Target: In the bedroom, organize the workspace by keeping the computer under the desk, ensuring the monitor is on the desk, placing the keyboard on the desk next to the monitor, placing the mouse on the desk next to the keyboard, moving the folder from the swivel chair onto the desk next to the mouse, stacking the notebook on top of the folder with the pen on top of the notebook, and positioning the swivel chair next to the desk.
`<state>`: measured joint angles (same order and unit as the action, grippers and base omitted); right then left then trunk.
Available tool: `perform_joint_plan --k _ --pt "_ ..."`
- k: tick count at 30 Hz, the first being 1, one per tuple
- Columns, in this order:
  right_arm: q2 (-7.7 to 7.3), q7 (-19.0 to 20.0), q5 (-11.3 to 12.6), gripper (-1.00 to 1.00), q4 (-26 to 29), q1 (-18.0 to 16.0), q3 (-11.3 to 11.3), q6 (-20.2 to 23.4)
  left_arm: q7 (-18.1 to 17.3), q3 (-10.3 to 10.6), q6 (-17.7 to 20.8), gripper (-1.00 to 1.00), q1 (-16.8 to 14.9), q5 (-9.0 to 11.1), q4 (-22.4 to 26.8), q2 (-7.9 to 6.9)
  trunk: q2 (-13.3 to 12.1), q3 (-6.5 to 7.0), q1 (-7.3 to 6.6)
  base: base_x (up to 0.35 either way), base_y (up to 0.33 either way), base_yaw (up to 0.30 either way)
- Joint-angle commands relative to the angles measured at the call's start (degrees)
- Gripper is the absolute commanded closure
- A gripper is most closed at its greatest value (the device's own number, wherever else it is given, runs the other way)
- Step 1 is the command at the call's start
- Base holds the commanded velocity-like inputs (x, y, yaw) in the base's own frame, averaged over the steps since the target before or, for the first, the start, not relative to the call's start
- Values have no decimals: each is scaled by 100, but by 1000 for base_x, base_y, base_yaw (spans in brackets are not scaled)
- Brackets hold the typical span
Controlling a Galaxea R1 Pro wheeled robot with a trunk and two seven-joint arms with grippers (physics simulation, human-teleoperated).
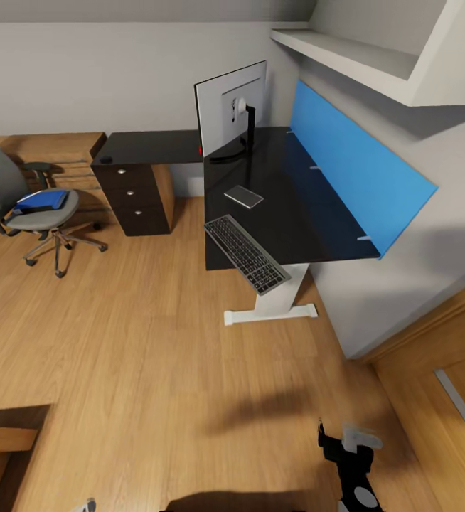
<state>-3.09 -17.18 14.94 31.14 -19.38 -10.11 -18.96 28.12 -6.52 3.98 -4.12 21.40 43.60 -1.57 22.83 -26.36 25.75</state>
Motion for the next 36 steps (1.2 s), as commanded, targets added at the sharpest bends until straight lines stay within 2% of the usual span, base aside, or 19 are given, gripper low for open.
perform_joint_plan --k 1,10,14,19,25,33,36 --pt "9 -42 34 -100 -149 -5 -53 -153 6 25 -1 -100 -1 23 -51 1 9 2 3 0 0 0" --pt "110 -47 4 -100 -1068 -5 -44 -1144 -67 184 -116 -100 -1 15 -494 -9 9 84 3 0 0 0" --pt "118 -48 6 -100 -1303 -5 -38 -1414 -107 219 -177 -100 -1 14 -632 -11 9 121 3 0 0 0" --pt "121 -42 12 -100 -1648 -5 -32 -1755 -202 242 -502 -100 -1 18 -842 -10 9 167 3 0 0 0" --pt "84 -2 56 -100 -1773 -7 -4 -1889 -228 241 -749 -100 -1 24 -972 -15 9 222 3 0 0 0" --pt "27 4 70 -100 -1786 -5 2 -1900 -232 240 -856 -100 -1 21 -983 -39 9 295 3 0 0 0" --pt "38 1 70 -100 -1787 -5 -5 -1901 -234 235 -1206 -100 -1 19 -978 -49 9 322 3 0 0 0"
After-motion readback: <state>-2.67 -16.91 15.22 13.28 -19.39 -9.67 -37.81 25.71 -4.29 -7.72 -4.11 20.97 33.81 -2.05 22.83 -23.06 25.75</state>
